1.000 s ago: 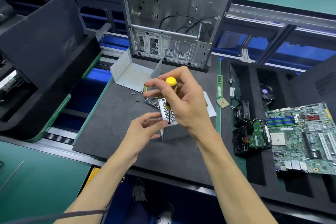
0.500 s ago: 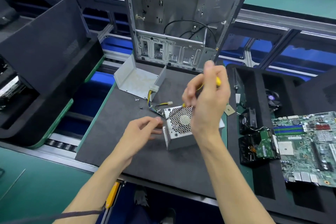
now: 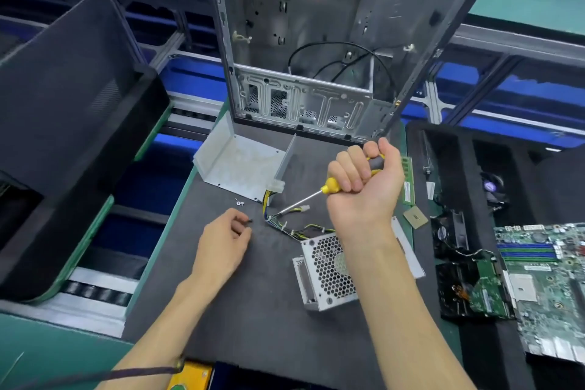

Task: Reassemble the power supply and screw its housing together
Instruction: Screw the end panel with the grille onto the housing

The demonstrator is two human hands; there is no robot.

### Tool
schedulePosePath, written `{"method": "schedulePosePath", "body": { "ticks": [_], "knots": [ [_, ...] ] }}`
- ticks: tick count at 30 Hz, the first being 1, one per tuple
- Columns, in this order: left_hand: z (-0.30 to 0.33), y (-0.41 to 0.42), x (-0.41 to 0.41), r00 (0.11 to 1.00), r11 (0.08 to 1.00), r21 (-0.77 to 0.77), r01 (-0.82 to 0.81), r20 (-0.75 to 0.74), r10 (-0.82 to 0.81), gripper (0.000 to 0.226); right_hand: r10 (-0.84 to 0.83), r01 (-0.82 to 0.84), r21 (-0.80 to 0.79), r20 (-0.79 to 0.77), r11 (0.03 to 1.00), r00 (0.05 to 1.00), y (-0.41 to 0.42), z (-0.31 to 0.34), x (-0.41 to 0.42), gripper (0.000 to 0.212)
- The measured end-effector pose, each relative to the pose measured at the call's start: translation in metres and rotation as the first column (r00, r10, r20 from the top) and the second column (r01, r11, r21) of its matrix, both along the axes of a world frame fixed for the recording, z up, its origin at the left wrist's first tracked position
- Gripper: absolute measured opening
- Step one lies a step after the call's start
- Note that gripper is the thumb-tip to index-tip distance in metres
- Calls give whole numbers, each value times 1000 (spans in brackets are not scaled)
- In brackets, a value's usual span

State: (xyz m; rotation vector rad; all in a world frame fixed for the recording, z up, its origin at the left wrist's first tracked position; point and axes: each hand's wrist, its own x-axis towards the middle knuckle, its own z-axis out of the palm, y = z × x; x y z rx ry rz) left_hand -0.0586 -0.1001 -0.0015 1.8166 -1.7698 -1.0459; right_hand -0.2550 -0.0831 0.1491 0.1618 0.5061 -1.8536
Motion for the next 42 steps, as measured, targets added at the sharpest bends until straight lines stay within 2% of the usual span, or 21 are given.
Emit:
{"method": "schedulePosePath", "body": {
  "ticks": [4,8,10,11,13,15,18,21,23,26,33,39,42],
  "knots": [
    [-11,-17,-3,992,995,-69,75,110,-67,11,-25,25,22,15,999,1000,-16,-6,-5,38],
    [-14,-27,-5,985,994,-59,97,152,-87,11,-42,40,38,39,998,998,-24,-12,-8,38],
    [-9,-30,-7,990,994,-54,92,113,-86,13,-50,48,44,47,998,998,-24,-14,-9,38],
    [-3,-31,-8,997,997,-45,68,29,-67,15,-56,53,44,50,998,997,-24,-14,-10,37],
    [16,-29,-13,971,999,34,16,-239,-7,15,-75,73,38,53,997,996,-22,-15,-13,37],
    [42,-24,-19,864,996,88,33,-503,16,12,-94,93,23,56,995,994,-19,-13,-17,37],
    [77,-14,-27,761,999,22,47,-648,-22,12,-113,113,-6,56,994,992,-10,-9,-23,38],
    [103,-2,-31,626,994,46,101,-780,-28,18,-134,136,-33,51,990,990,2,-3,-28,37],
    [115,9,-34,589,989,35,145,-806,-58,22,-149,152,-51,50,987,988,11,1,-31,37],
    [124,25,-39,580,983,0,186,-807,-110,21,-169,172,-71,52,982,984,27,4,-34,39],
    [132,60,-48,642,979,-39,199,-749,-161,21,-213,217,-89,55,972,976,63,10,-38,35],
    [132,83,-53,551,986,18,164,-831,-76,14,-244,253,-114,83,961,966,89,10,-40,34],
    [135,92,-55,603,985,-23,170,-789,-122,12,-269,276,-101,79,956,960,101,11,-41,35]
  ]
}}
